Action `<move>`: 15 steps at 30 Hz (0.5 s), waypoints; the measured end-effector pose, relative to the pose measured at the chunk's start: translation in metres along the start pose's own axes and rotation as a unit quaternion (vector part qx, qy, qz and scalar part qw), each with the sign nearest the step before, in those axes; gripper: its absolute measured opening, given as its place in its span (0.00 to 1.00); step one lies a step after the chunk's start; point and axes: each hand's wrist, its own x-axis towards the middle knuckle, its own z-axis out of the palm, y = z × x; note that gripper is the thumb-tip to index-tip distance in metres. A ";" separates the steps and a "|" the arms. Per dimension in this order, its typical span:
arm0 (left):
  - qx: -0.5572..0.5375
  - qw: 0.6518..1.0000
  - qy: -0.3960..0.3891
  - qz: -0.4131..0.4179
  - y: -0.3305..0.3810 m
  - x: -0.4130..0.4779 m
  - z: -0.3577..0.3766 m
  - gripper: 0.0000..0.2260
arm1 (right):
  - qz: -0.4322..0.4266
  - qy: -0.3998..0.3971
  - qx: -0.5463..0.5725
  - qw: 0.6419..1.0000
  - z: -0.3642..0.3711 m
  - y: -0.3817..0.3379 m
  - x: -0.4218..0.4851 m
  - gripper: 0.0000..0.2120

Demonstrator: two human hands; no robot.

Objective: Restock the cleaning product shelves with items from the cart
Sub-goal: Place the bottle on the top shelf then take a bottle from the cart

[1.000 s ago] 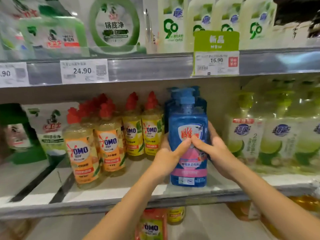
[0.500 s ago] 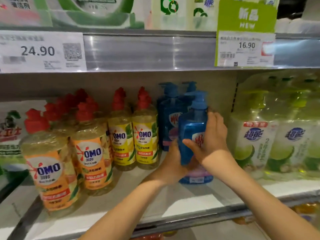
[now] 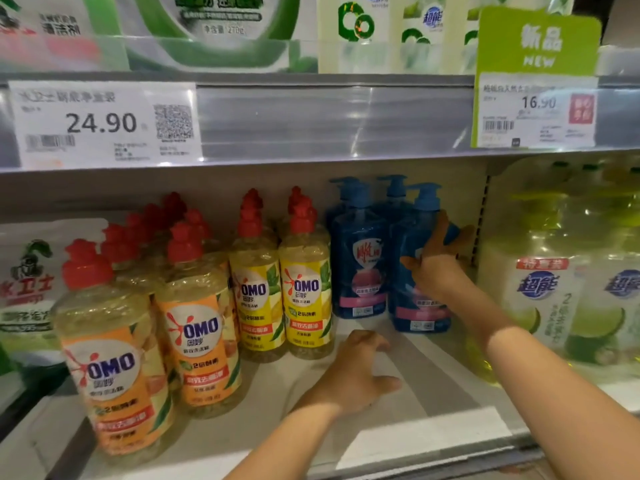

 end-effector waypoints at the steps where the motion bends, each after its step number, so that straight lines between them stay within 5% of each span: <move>1: 0.003 1.000 0.001 0.003 0.000 0.000 0.000 0.23 | 0.003 0.003 0.015 1.000 -0.001 -0.001 0.001 0.45; 8: 0.025 0.999 -0.002 0.028 0.002 0.003 -0.002 0.22 | 0.043 0.004 0.053 0.998 0.006 -0.002 0.034 0.44; 15: 0.026 0.999 -0.006 0.024 0.005 0.003 -0.003 0.22 | -0.008 0.020 0.071 0.997 0.019 0.009 0.051 0.44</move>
